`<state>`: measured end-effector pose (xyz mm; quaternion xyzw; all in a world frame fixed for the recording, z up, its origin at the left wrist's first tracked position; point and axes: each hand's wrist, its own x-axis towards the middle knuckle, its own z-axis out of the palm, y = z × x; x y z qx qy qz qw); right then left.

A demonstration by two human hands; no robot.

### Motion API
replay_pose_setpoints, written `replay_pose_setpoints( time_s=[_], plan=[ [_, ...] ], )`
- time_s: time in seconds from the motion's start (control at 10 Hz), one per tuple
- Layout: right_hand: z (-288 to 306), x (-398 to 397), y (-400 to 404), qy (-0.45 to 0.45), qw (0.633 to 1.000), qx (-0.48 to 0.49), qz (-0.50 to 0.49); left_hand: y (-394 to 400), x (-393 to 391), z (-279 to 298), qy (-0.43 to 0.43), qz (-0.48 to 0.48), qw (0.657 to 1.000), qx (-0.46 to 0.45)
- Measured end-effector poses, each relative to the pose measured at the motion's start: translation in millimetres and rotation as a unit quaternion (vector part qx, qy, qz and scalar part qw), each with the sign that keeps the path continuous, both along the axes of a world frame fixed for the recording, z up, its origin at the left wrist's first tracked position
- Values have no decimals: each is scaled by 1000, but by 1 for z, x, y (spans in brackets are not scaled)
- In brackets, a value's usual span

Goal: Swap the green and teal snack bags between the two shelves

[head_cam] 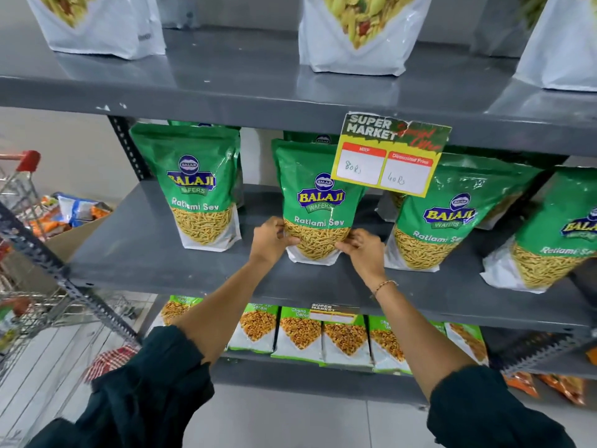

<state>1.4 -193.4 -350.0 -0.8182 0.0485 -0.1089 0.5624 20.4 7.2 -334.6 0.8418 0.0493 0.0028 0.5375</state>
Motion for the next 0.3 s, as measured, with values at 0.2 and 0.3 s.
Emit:
replay_pose_setpoints(
  time_s=[0.2,0.3],
  plan=[
    [2,-3,3,27,999,-18,24,-2,-11,3,3,-37,998,54],
    [7,-25,16,-8,998,-57,-9,-4,-27,8,3,-49,993,107]
  ],
)
